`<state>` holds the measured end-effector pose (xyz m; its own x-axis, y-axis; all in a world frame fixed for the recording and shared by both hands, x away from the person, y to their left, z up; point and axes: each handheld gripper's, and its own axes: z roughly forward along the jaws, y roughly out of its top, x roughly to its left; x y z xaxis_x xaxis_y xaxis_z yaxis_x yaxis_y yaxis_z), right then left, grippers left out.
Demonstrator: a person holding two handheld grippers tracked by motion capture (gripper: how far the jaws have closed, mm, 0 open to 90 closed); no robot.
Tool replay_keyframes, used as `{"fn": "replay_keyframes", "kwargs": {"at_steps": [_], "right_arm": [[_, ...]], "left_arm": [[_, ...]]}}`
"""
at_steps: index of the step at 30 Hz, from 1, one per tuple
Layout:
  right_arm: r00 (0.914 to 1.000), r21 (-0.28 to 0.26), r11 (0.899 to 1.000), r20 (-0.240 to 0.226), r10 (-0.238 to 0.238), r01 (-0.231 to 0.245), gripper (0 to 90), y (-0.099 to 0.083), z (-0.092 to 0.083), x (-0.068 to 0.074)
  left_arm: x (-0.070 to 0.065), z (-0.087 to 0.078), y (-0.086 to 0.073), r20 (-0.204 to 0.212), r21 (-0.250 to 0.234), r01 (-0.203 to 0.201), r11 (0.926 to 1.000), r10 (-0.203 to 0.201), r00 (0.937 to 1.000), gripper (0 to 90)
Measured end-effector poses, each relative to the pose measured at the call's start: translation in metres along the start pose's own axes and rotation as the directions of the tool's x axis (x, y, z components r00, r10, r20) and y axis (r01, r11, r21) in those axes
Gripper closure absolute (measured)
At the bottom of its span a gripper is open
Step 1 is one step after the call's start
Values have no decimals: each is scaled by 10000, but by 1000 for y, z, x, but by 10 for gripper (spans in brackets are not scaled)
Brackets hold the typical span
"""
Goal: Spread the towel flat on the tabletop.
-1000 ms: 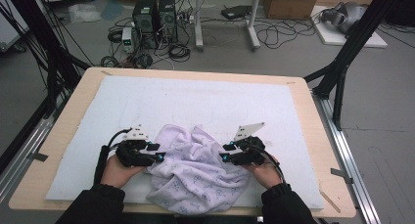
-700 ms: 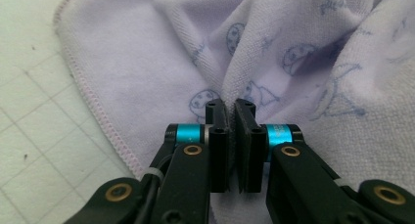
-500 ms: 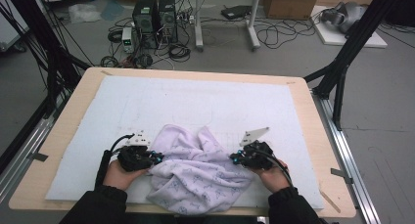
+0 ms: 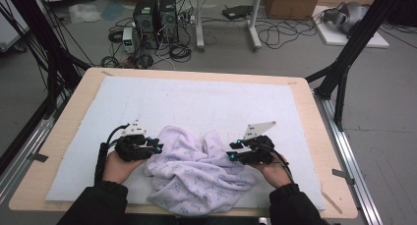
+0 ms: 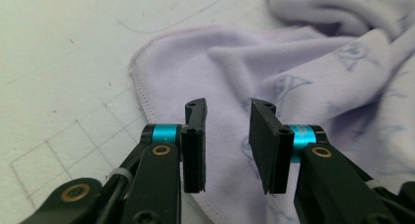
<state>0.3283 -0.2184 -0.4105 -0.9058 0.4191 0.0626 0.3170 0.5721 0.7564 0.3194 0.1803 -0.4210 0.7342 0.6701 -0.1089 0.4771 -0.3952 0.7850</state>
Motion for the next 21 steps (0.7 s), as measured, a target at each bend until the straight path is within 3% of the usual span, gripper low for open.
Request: {"fn": "replay_keyframes", "kwargs": {"at_steps": [3, 4, 6, 7, 9, 11, 13, 14, 16, 17, 21], "right_arm": [[9998, 470, 9987, -79, -166, 170, 608, 6, 25, -8], [9995, 683, 9972, -54, -299, 302, 607, 6, 31, -10], [9997, 892, 9958, -135, -190, 201, 607, 4, 41, -12], [9998, 1020, 9947, -192, -91, 110, 596, 3, 45, -13], [9997, 889, 9960, -242, 61, -39, 621, 2, 47, -13], [9998, 988, 9951, -210, -25, 46, 768, 3, 47, -12], [9988, 1048, 9943, -418, 246, -201, 834, 3, 46, -13], [9986, 1103, 9934, -395, 364, -319, 848, 3, 44, -14], [9993, 1315, 9908, 204, 305, -329, 856, 3, 36, -14], [9993, 1315, 9908, 204, 305, -329, 856, 3, 36, -14], [9951, 1178, 9912, 856, 499, -598, 858, -4, 1, -14]], "left_arm": [[2, 13, 1, -151, 449, -157, 9989, 164, 9998, 634], [1, 22, 0, -336, 986, -221, 9949, 255, 9991, 628], [0, 26, -2, -467, 1242, -318, 9917, 379, 9982, 643], [-4, 28, -2, -743, 1083, -509, 9928, 591, 9955, 675], [-5, 28, -2, -732, 1068, -552, 9927, 632, 9953, 758], [-5, 28, -2, -748, 1054, -604, 9926, 685, 9948, 839], [-5, 28, -1, -732, 1071, -571, 9926, 652, 9952, 866], [-5, 28, -1, -702, 1091, -543, 9925, 622, 9956, 873], [-4, 25, -1, -799, 1097, -484, 9928, 574, 9951, 876], [-4, 24, -1, -868, 1104, -530, 9925, 627, 9942, 876], [-6, 13, 0, -1018, 799, -521, 9954, 601, 9930, 877]]}}
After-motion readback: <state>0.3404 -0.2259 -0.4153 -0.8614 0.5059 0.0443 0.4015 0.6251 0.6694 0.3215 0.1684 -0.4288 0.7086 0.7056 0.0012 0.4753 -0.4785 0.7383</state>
